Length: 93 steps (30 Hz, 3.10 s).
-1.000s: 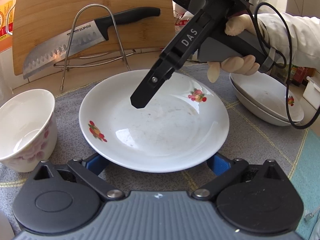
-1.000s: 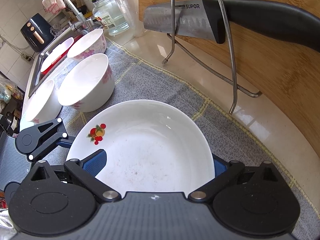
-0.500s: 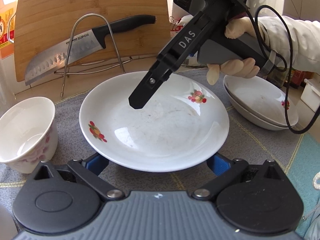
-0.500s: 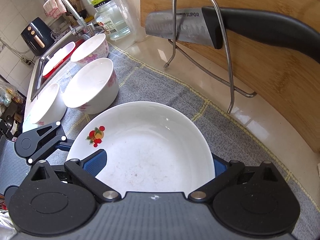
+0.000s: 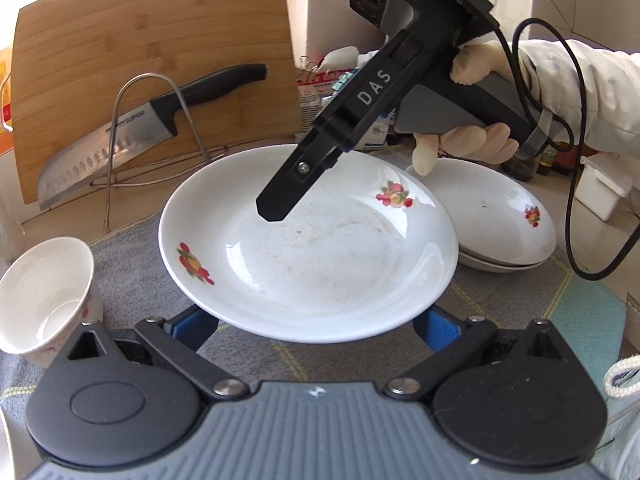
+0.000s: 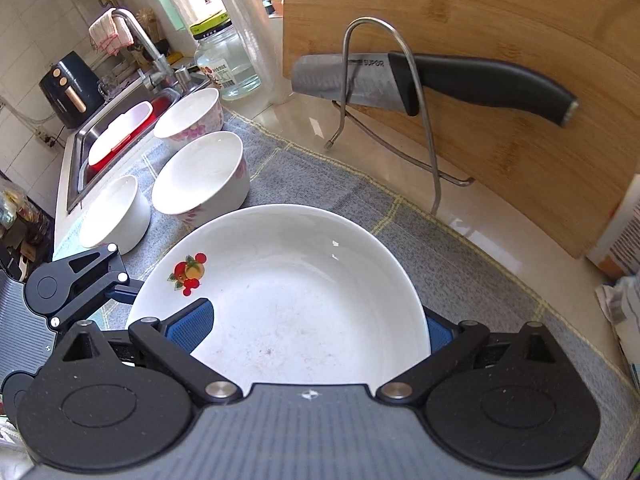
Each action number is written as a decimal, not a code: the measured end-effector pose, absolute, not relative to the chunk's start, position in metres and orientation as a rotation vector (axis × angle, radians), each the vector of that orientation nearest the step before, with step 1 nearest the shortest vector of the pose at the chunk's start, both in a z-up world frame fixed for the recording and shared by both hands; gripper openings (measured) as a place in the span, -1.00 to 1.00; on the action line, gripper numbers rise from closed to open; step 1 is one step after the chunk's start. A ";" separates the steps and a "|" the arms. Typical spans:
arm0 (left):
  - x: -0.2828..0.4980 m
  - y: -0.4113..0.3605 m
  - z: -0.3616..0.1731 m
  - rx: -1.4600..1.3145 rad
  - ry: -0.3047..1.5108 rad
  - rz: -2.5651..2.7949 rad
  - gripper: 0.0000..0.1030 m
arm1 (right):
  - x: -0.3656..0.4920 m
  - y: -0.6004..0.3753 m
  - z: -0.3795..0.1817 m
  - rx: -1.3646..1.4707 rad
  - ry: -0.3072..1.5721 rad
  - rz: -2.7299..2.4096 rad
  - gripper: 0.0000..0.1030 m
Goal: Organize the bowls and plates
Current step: 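Lower the held plate onto the stacked plates with the right gripper, then open the right gripper to release the plate on the stack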
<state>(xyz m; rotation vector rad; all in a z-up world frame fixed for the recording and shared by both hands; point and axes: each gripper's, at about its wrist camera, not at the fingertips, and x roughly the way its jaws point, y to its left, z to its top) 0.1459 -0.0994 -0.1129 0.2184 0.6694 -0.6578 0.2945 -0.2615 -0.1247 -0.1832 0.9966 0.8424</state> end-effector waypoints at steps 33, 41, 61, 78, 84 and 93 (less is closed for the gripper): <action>0.138 -0.208 -0.114 0.344 0.675 -0.973 0.98 | 0.227 -0.407 -0.124 0.005 0.963 0.503 1.00; 0.141 -0.221 -0.119 0.364 0.690 -1.002 0.98 | 0.226 -0.426 -0.134 0.039 0.978 0.471 1.00; 0.148 -0.227 -0.123 0.370 0.704 -1.003 0.98 | 0.229 -0.436 -0.149 0.037 1.010 0.431 1.00; 0.148 -0.228 -0.126 0.377 0.687 -1.012 0.98 | 0.221 -0.445 -0.143 0.030 1.010 0.385 1.00; 0.147 -0.226 -0.126 0.374 0.675 -1.009 0.98 | 0.215 -0.449 -0.139 0.043 1.002 0.365 1.00; 0.142 -0.221 -0.123 0.370 0.657 -1.001 0.98 | 0.207 -0.452 -0.135 0.053 0.994 0.322 1.00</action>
